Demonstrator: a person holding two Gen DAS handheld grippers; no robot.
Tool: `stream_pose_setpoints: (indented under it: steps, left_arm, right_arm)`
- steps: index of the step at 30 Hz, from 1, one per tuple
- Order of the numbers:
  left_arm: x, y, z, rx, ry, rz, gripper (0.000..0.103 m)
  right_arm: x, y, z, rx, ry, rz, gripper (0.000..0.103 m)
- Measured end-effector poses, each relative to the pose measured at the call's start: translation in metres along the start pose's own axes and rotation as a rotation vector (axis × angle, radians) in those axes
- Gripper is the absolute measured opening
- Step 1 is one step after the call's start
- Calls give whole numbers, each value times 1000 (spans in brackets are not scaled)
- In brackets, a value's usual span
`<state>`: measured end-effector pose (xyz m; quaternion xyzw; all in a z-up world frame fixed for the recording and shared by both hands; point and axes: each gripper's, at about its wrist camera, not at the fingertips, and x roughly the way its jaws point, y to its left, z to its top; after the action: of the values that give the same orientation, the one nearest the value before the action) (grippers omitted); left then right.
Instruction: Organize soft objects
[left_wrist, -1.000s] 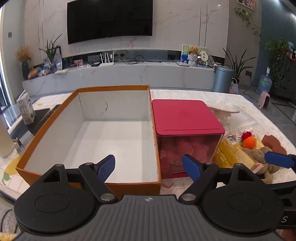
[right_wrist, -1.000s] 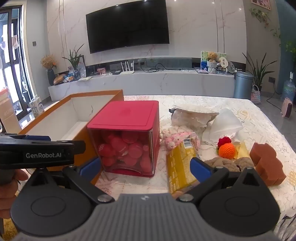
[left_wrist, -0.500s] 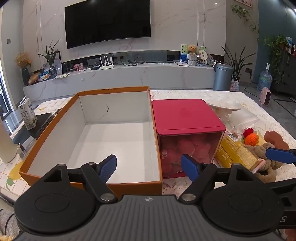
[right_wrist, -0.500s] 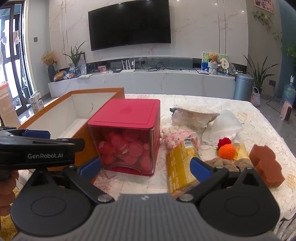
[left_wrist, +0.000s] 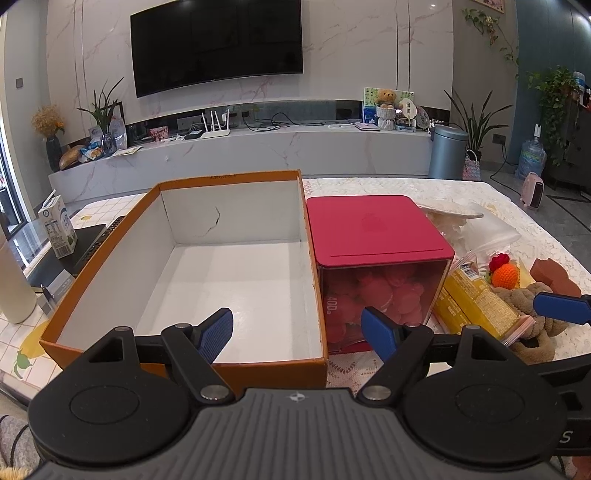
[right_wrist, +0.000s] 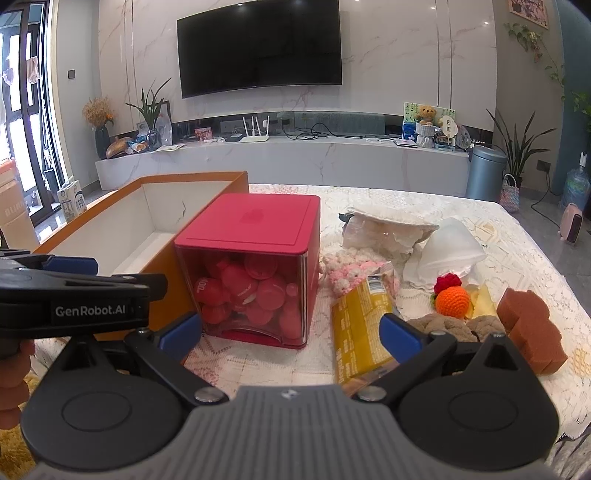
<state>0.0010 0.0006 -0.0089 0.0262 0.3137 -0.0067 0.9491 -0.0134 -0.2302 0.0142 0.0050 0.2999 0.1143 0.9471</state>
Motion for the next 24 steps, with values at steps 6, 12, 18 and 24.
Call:
stream_pose_setpoints:
  steps: [6,12,18,24]
  left_arm:
    - [0,1,0,2,7,2,92]
    - [0,1,0,3,8,2,92]
    - [1,0,-1,3,6,-1,92]
    - [1,-1,-1,17,7,7,92]
  right_arm:
    - [0,-1,-1,-4,1,-1,100]
    - [1,0,-1,-13,6,-5,100]
    - [0,0,0,-14,4,-2,100]
    - [1,1,0,-25,12,-7,100]
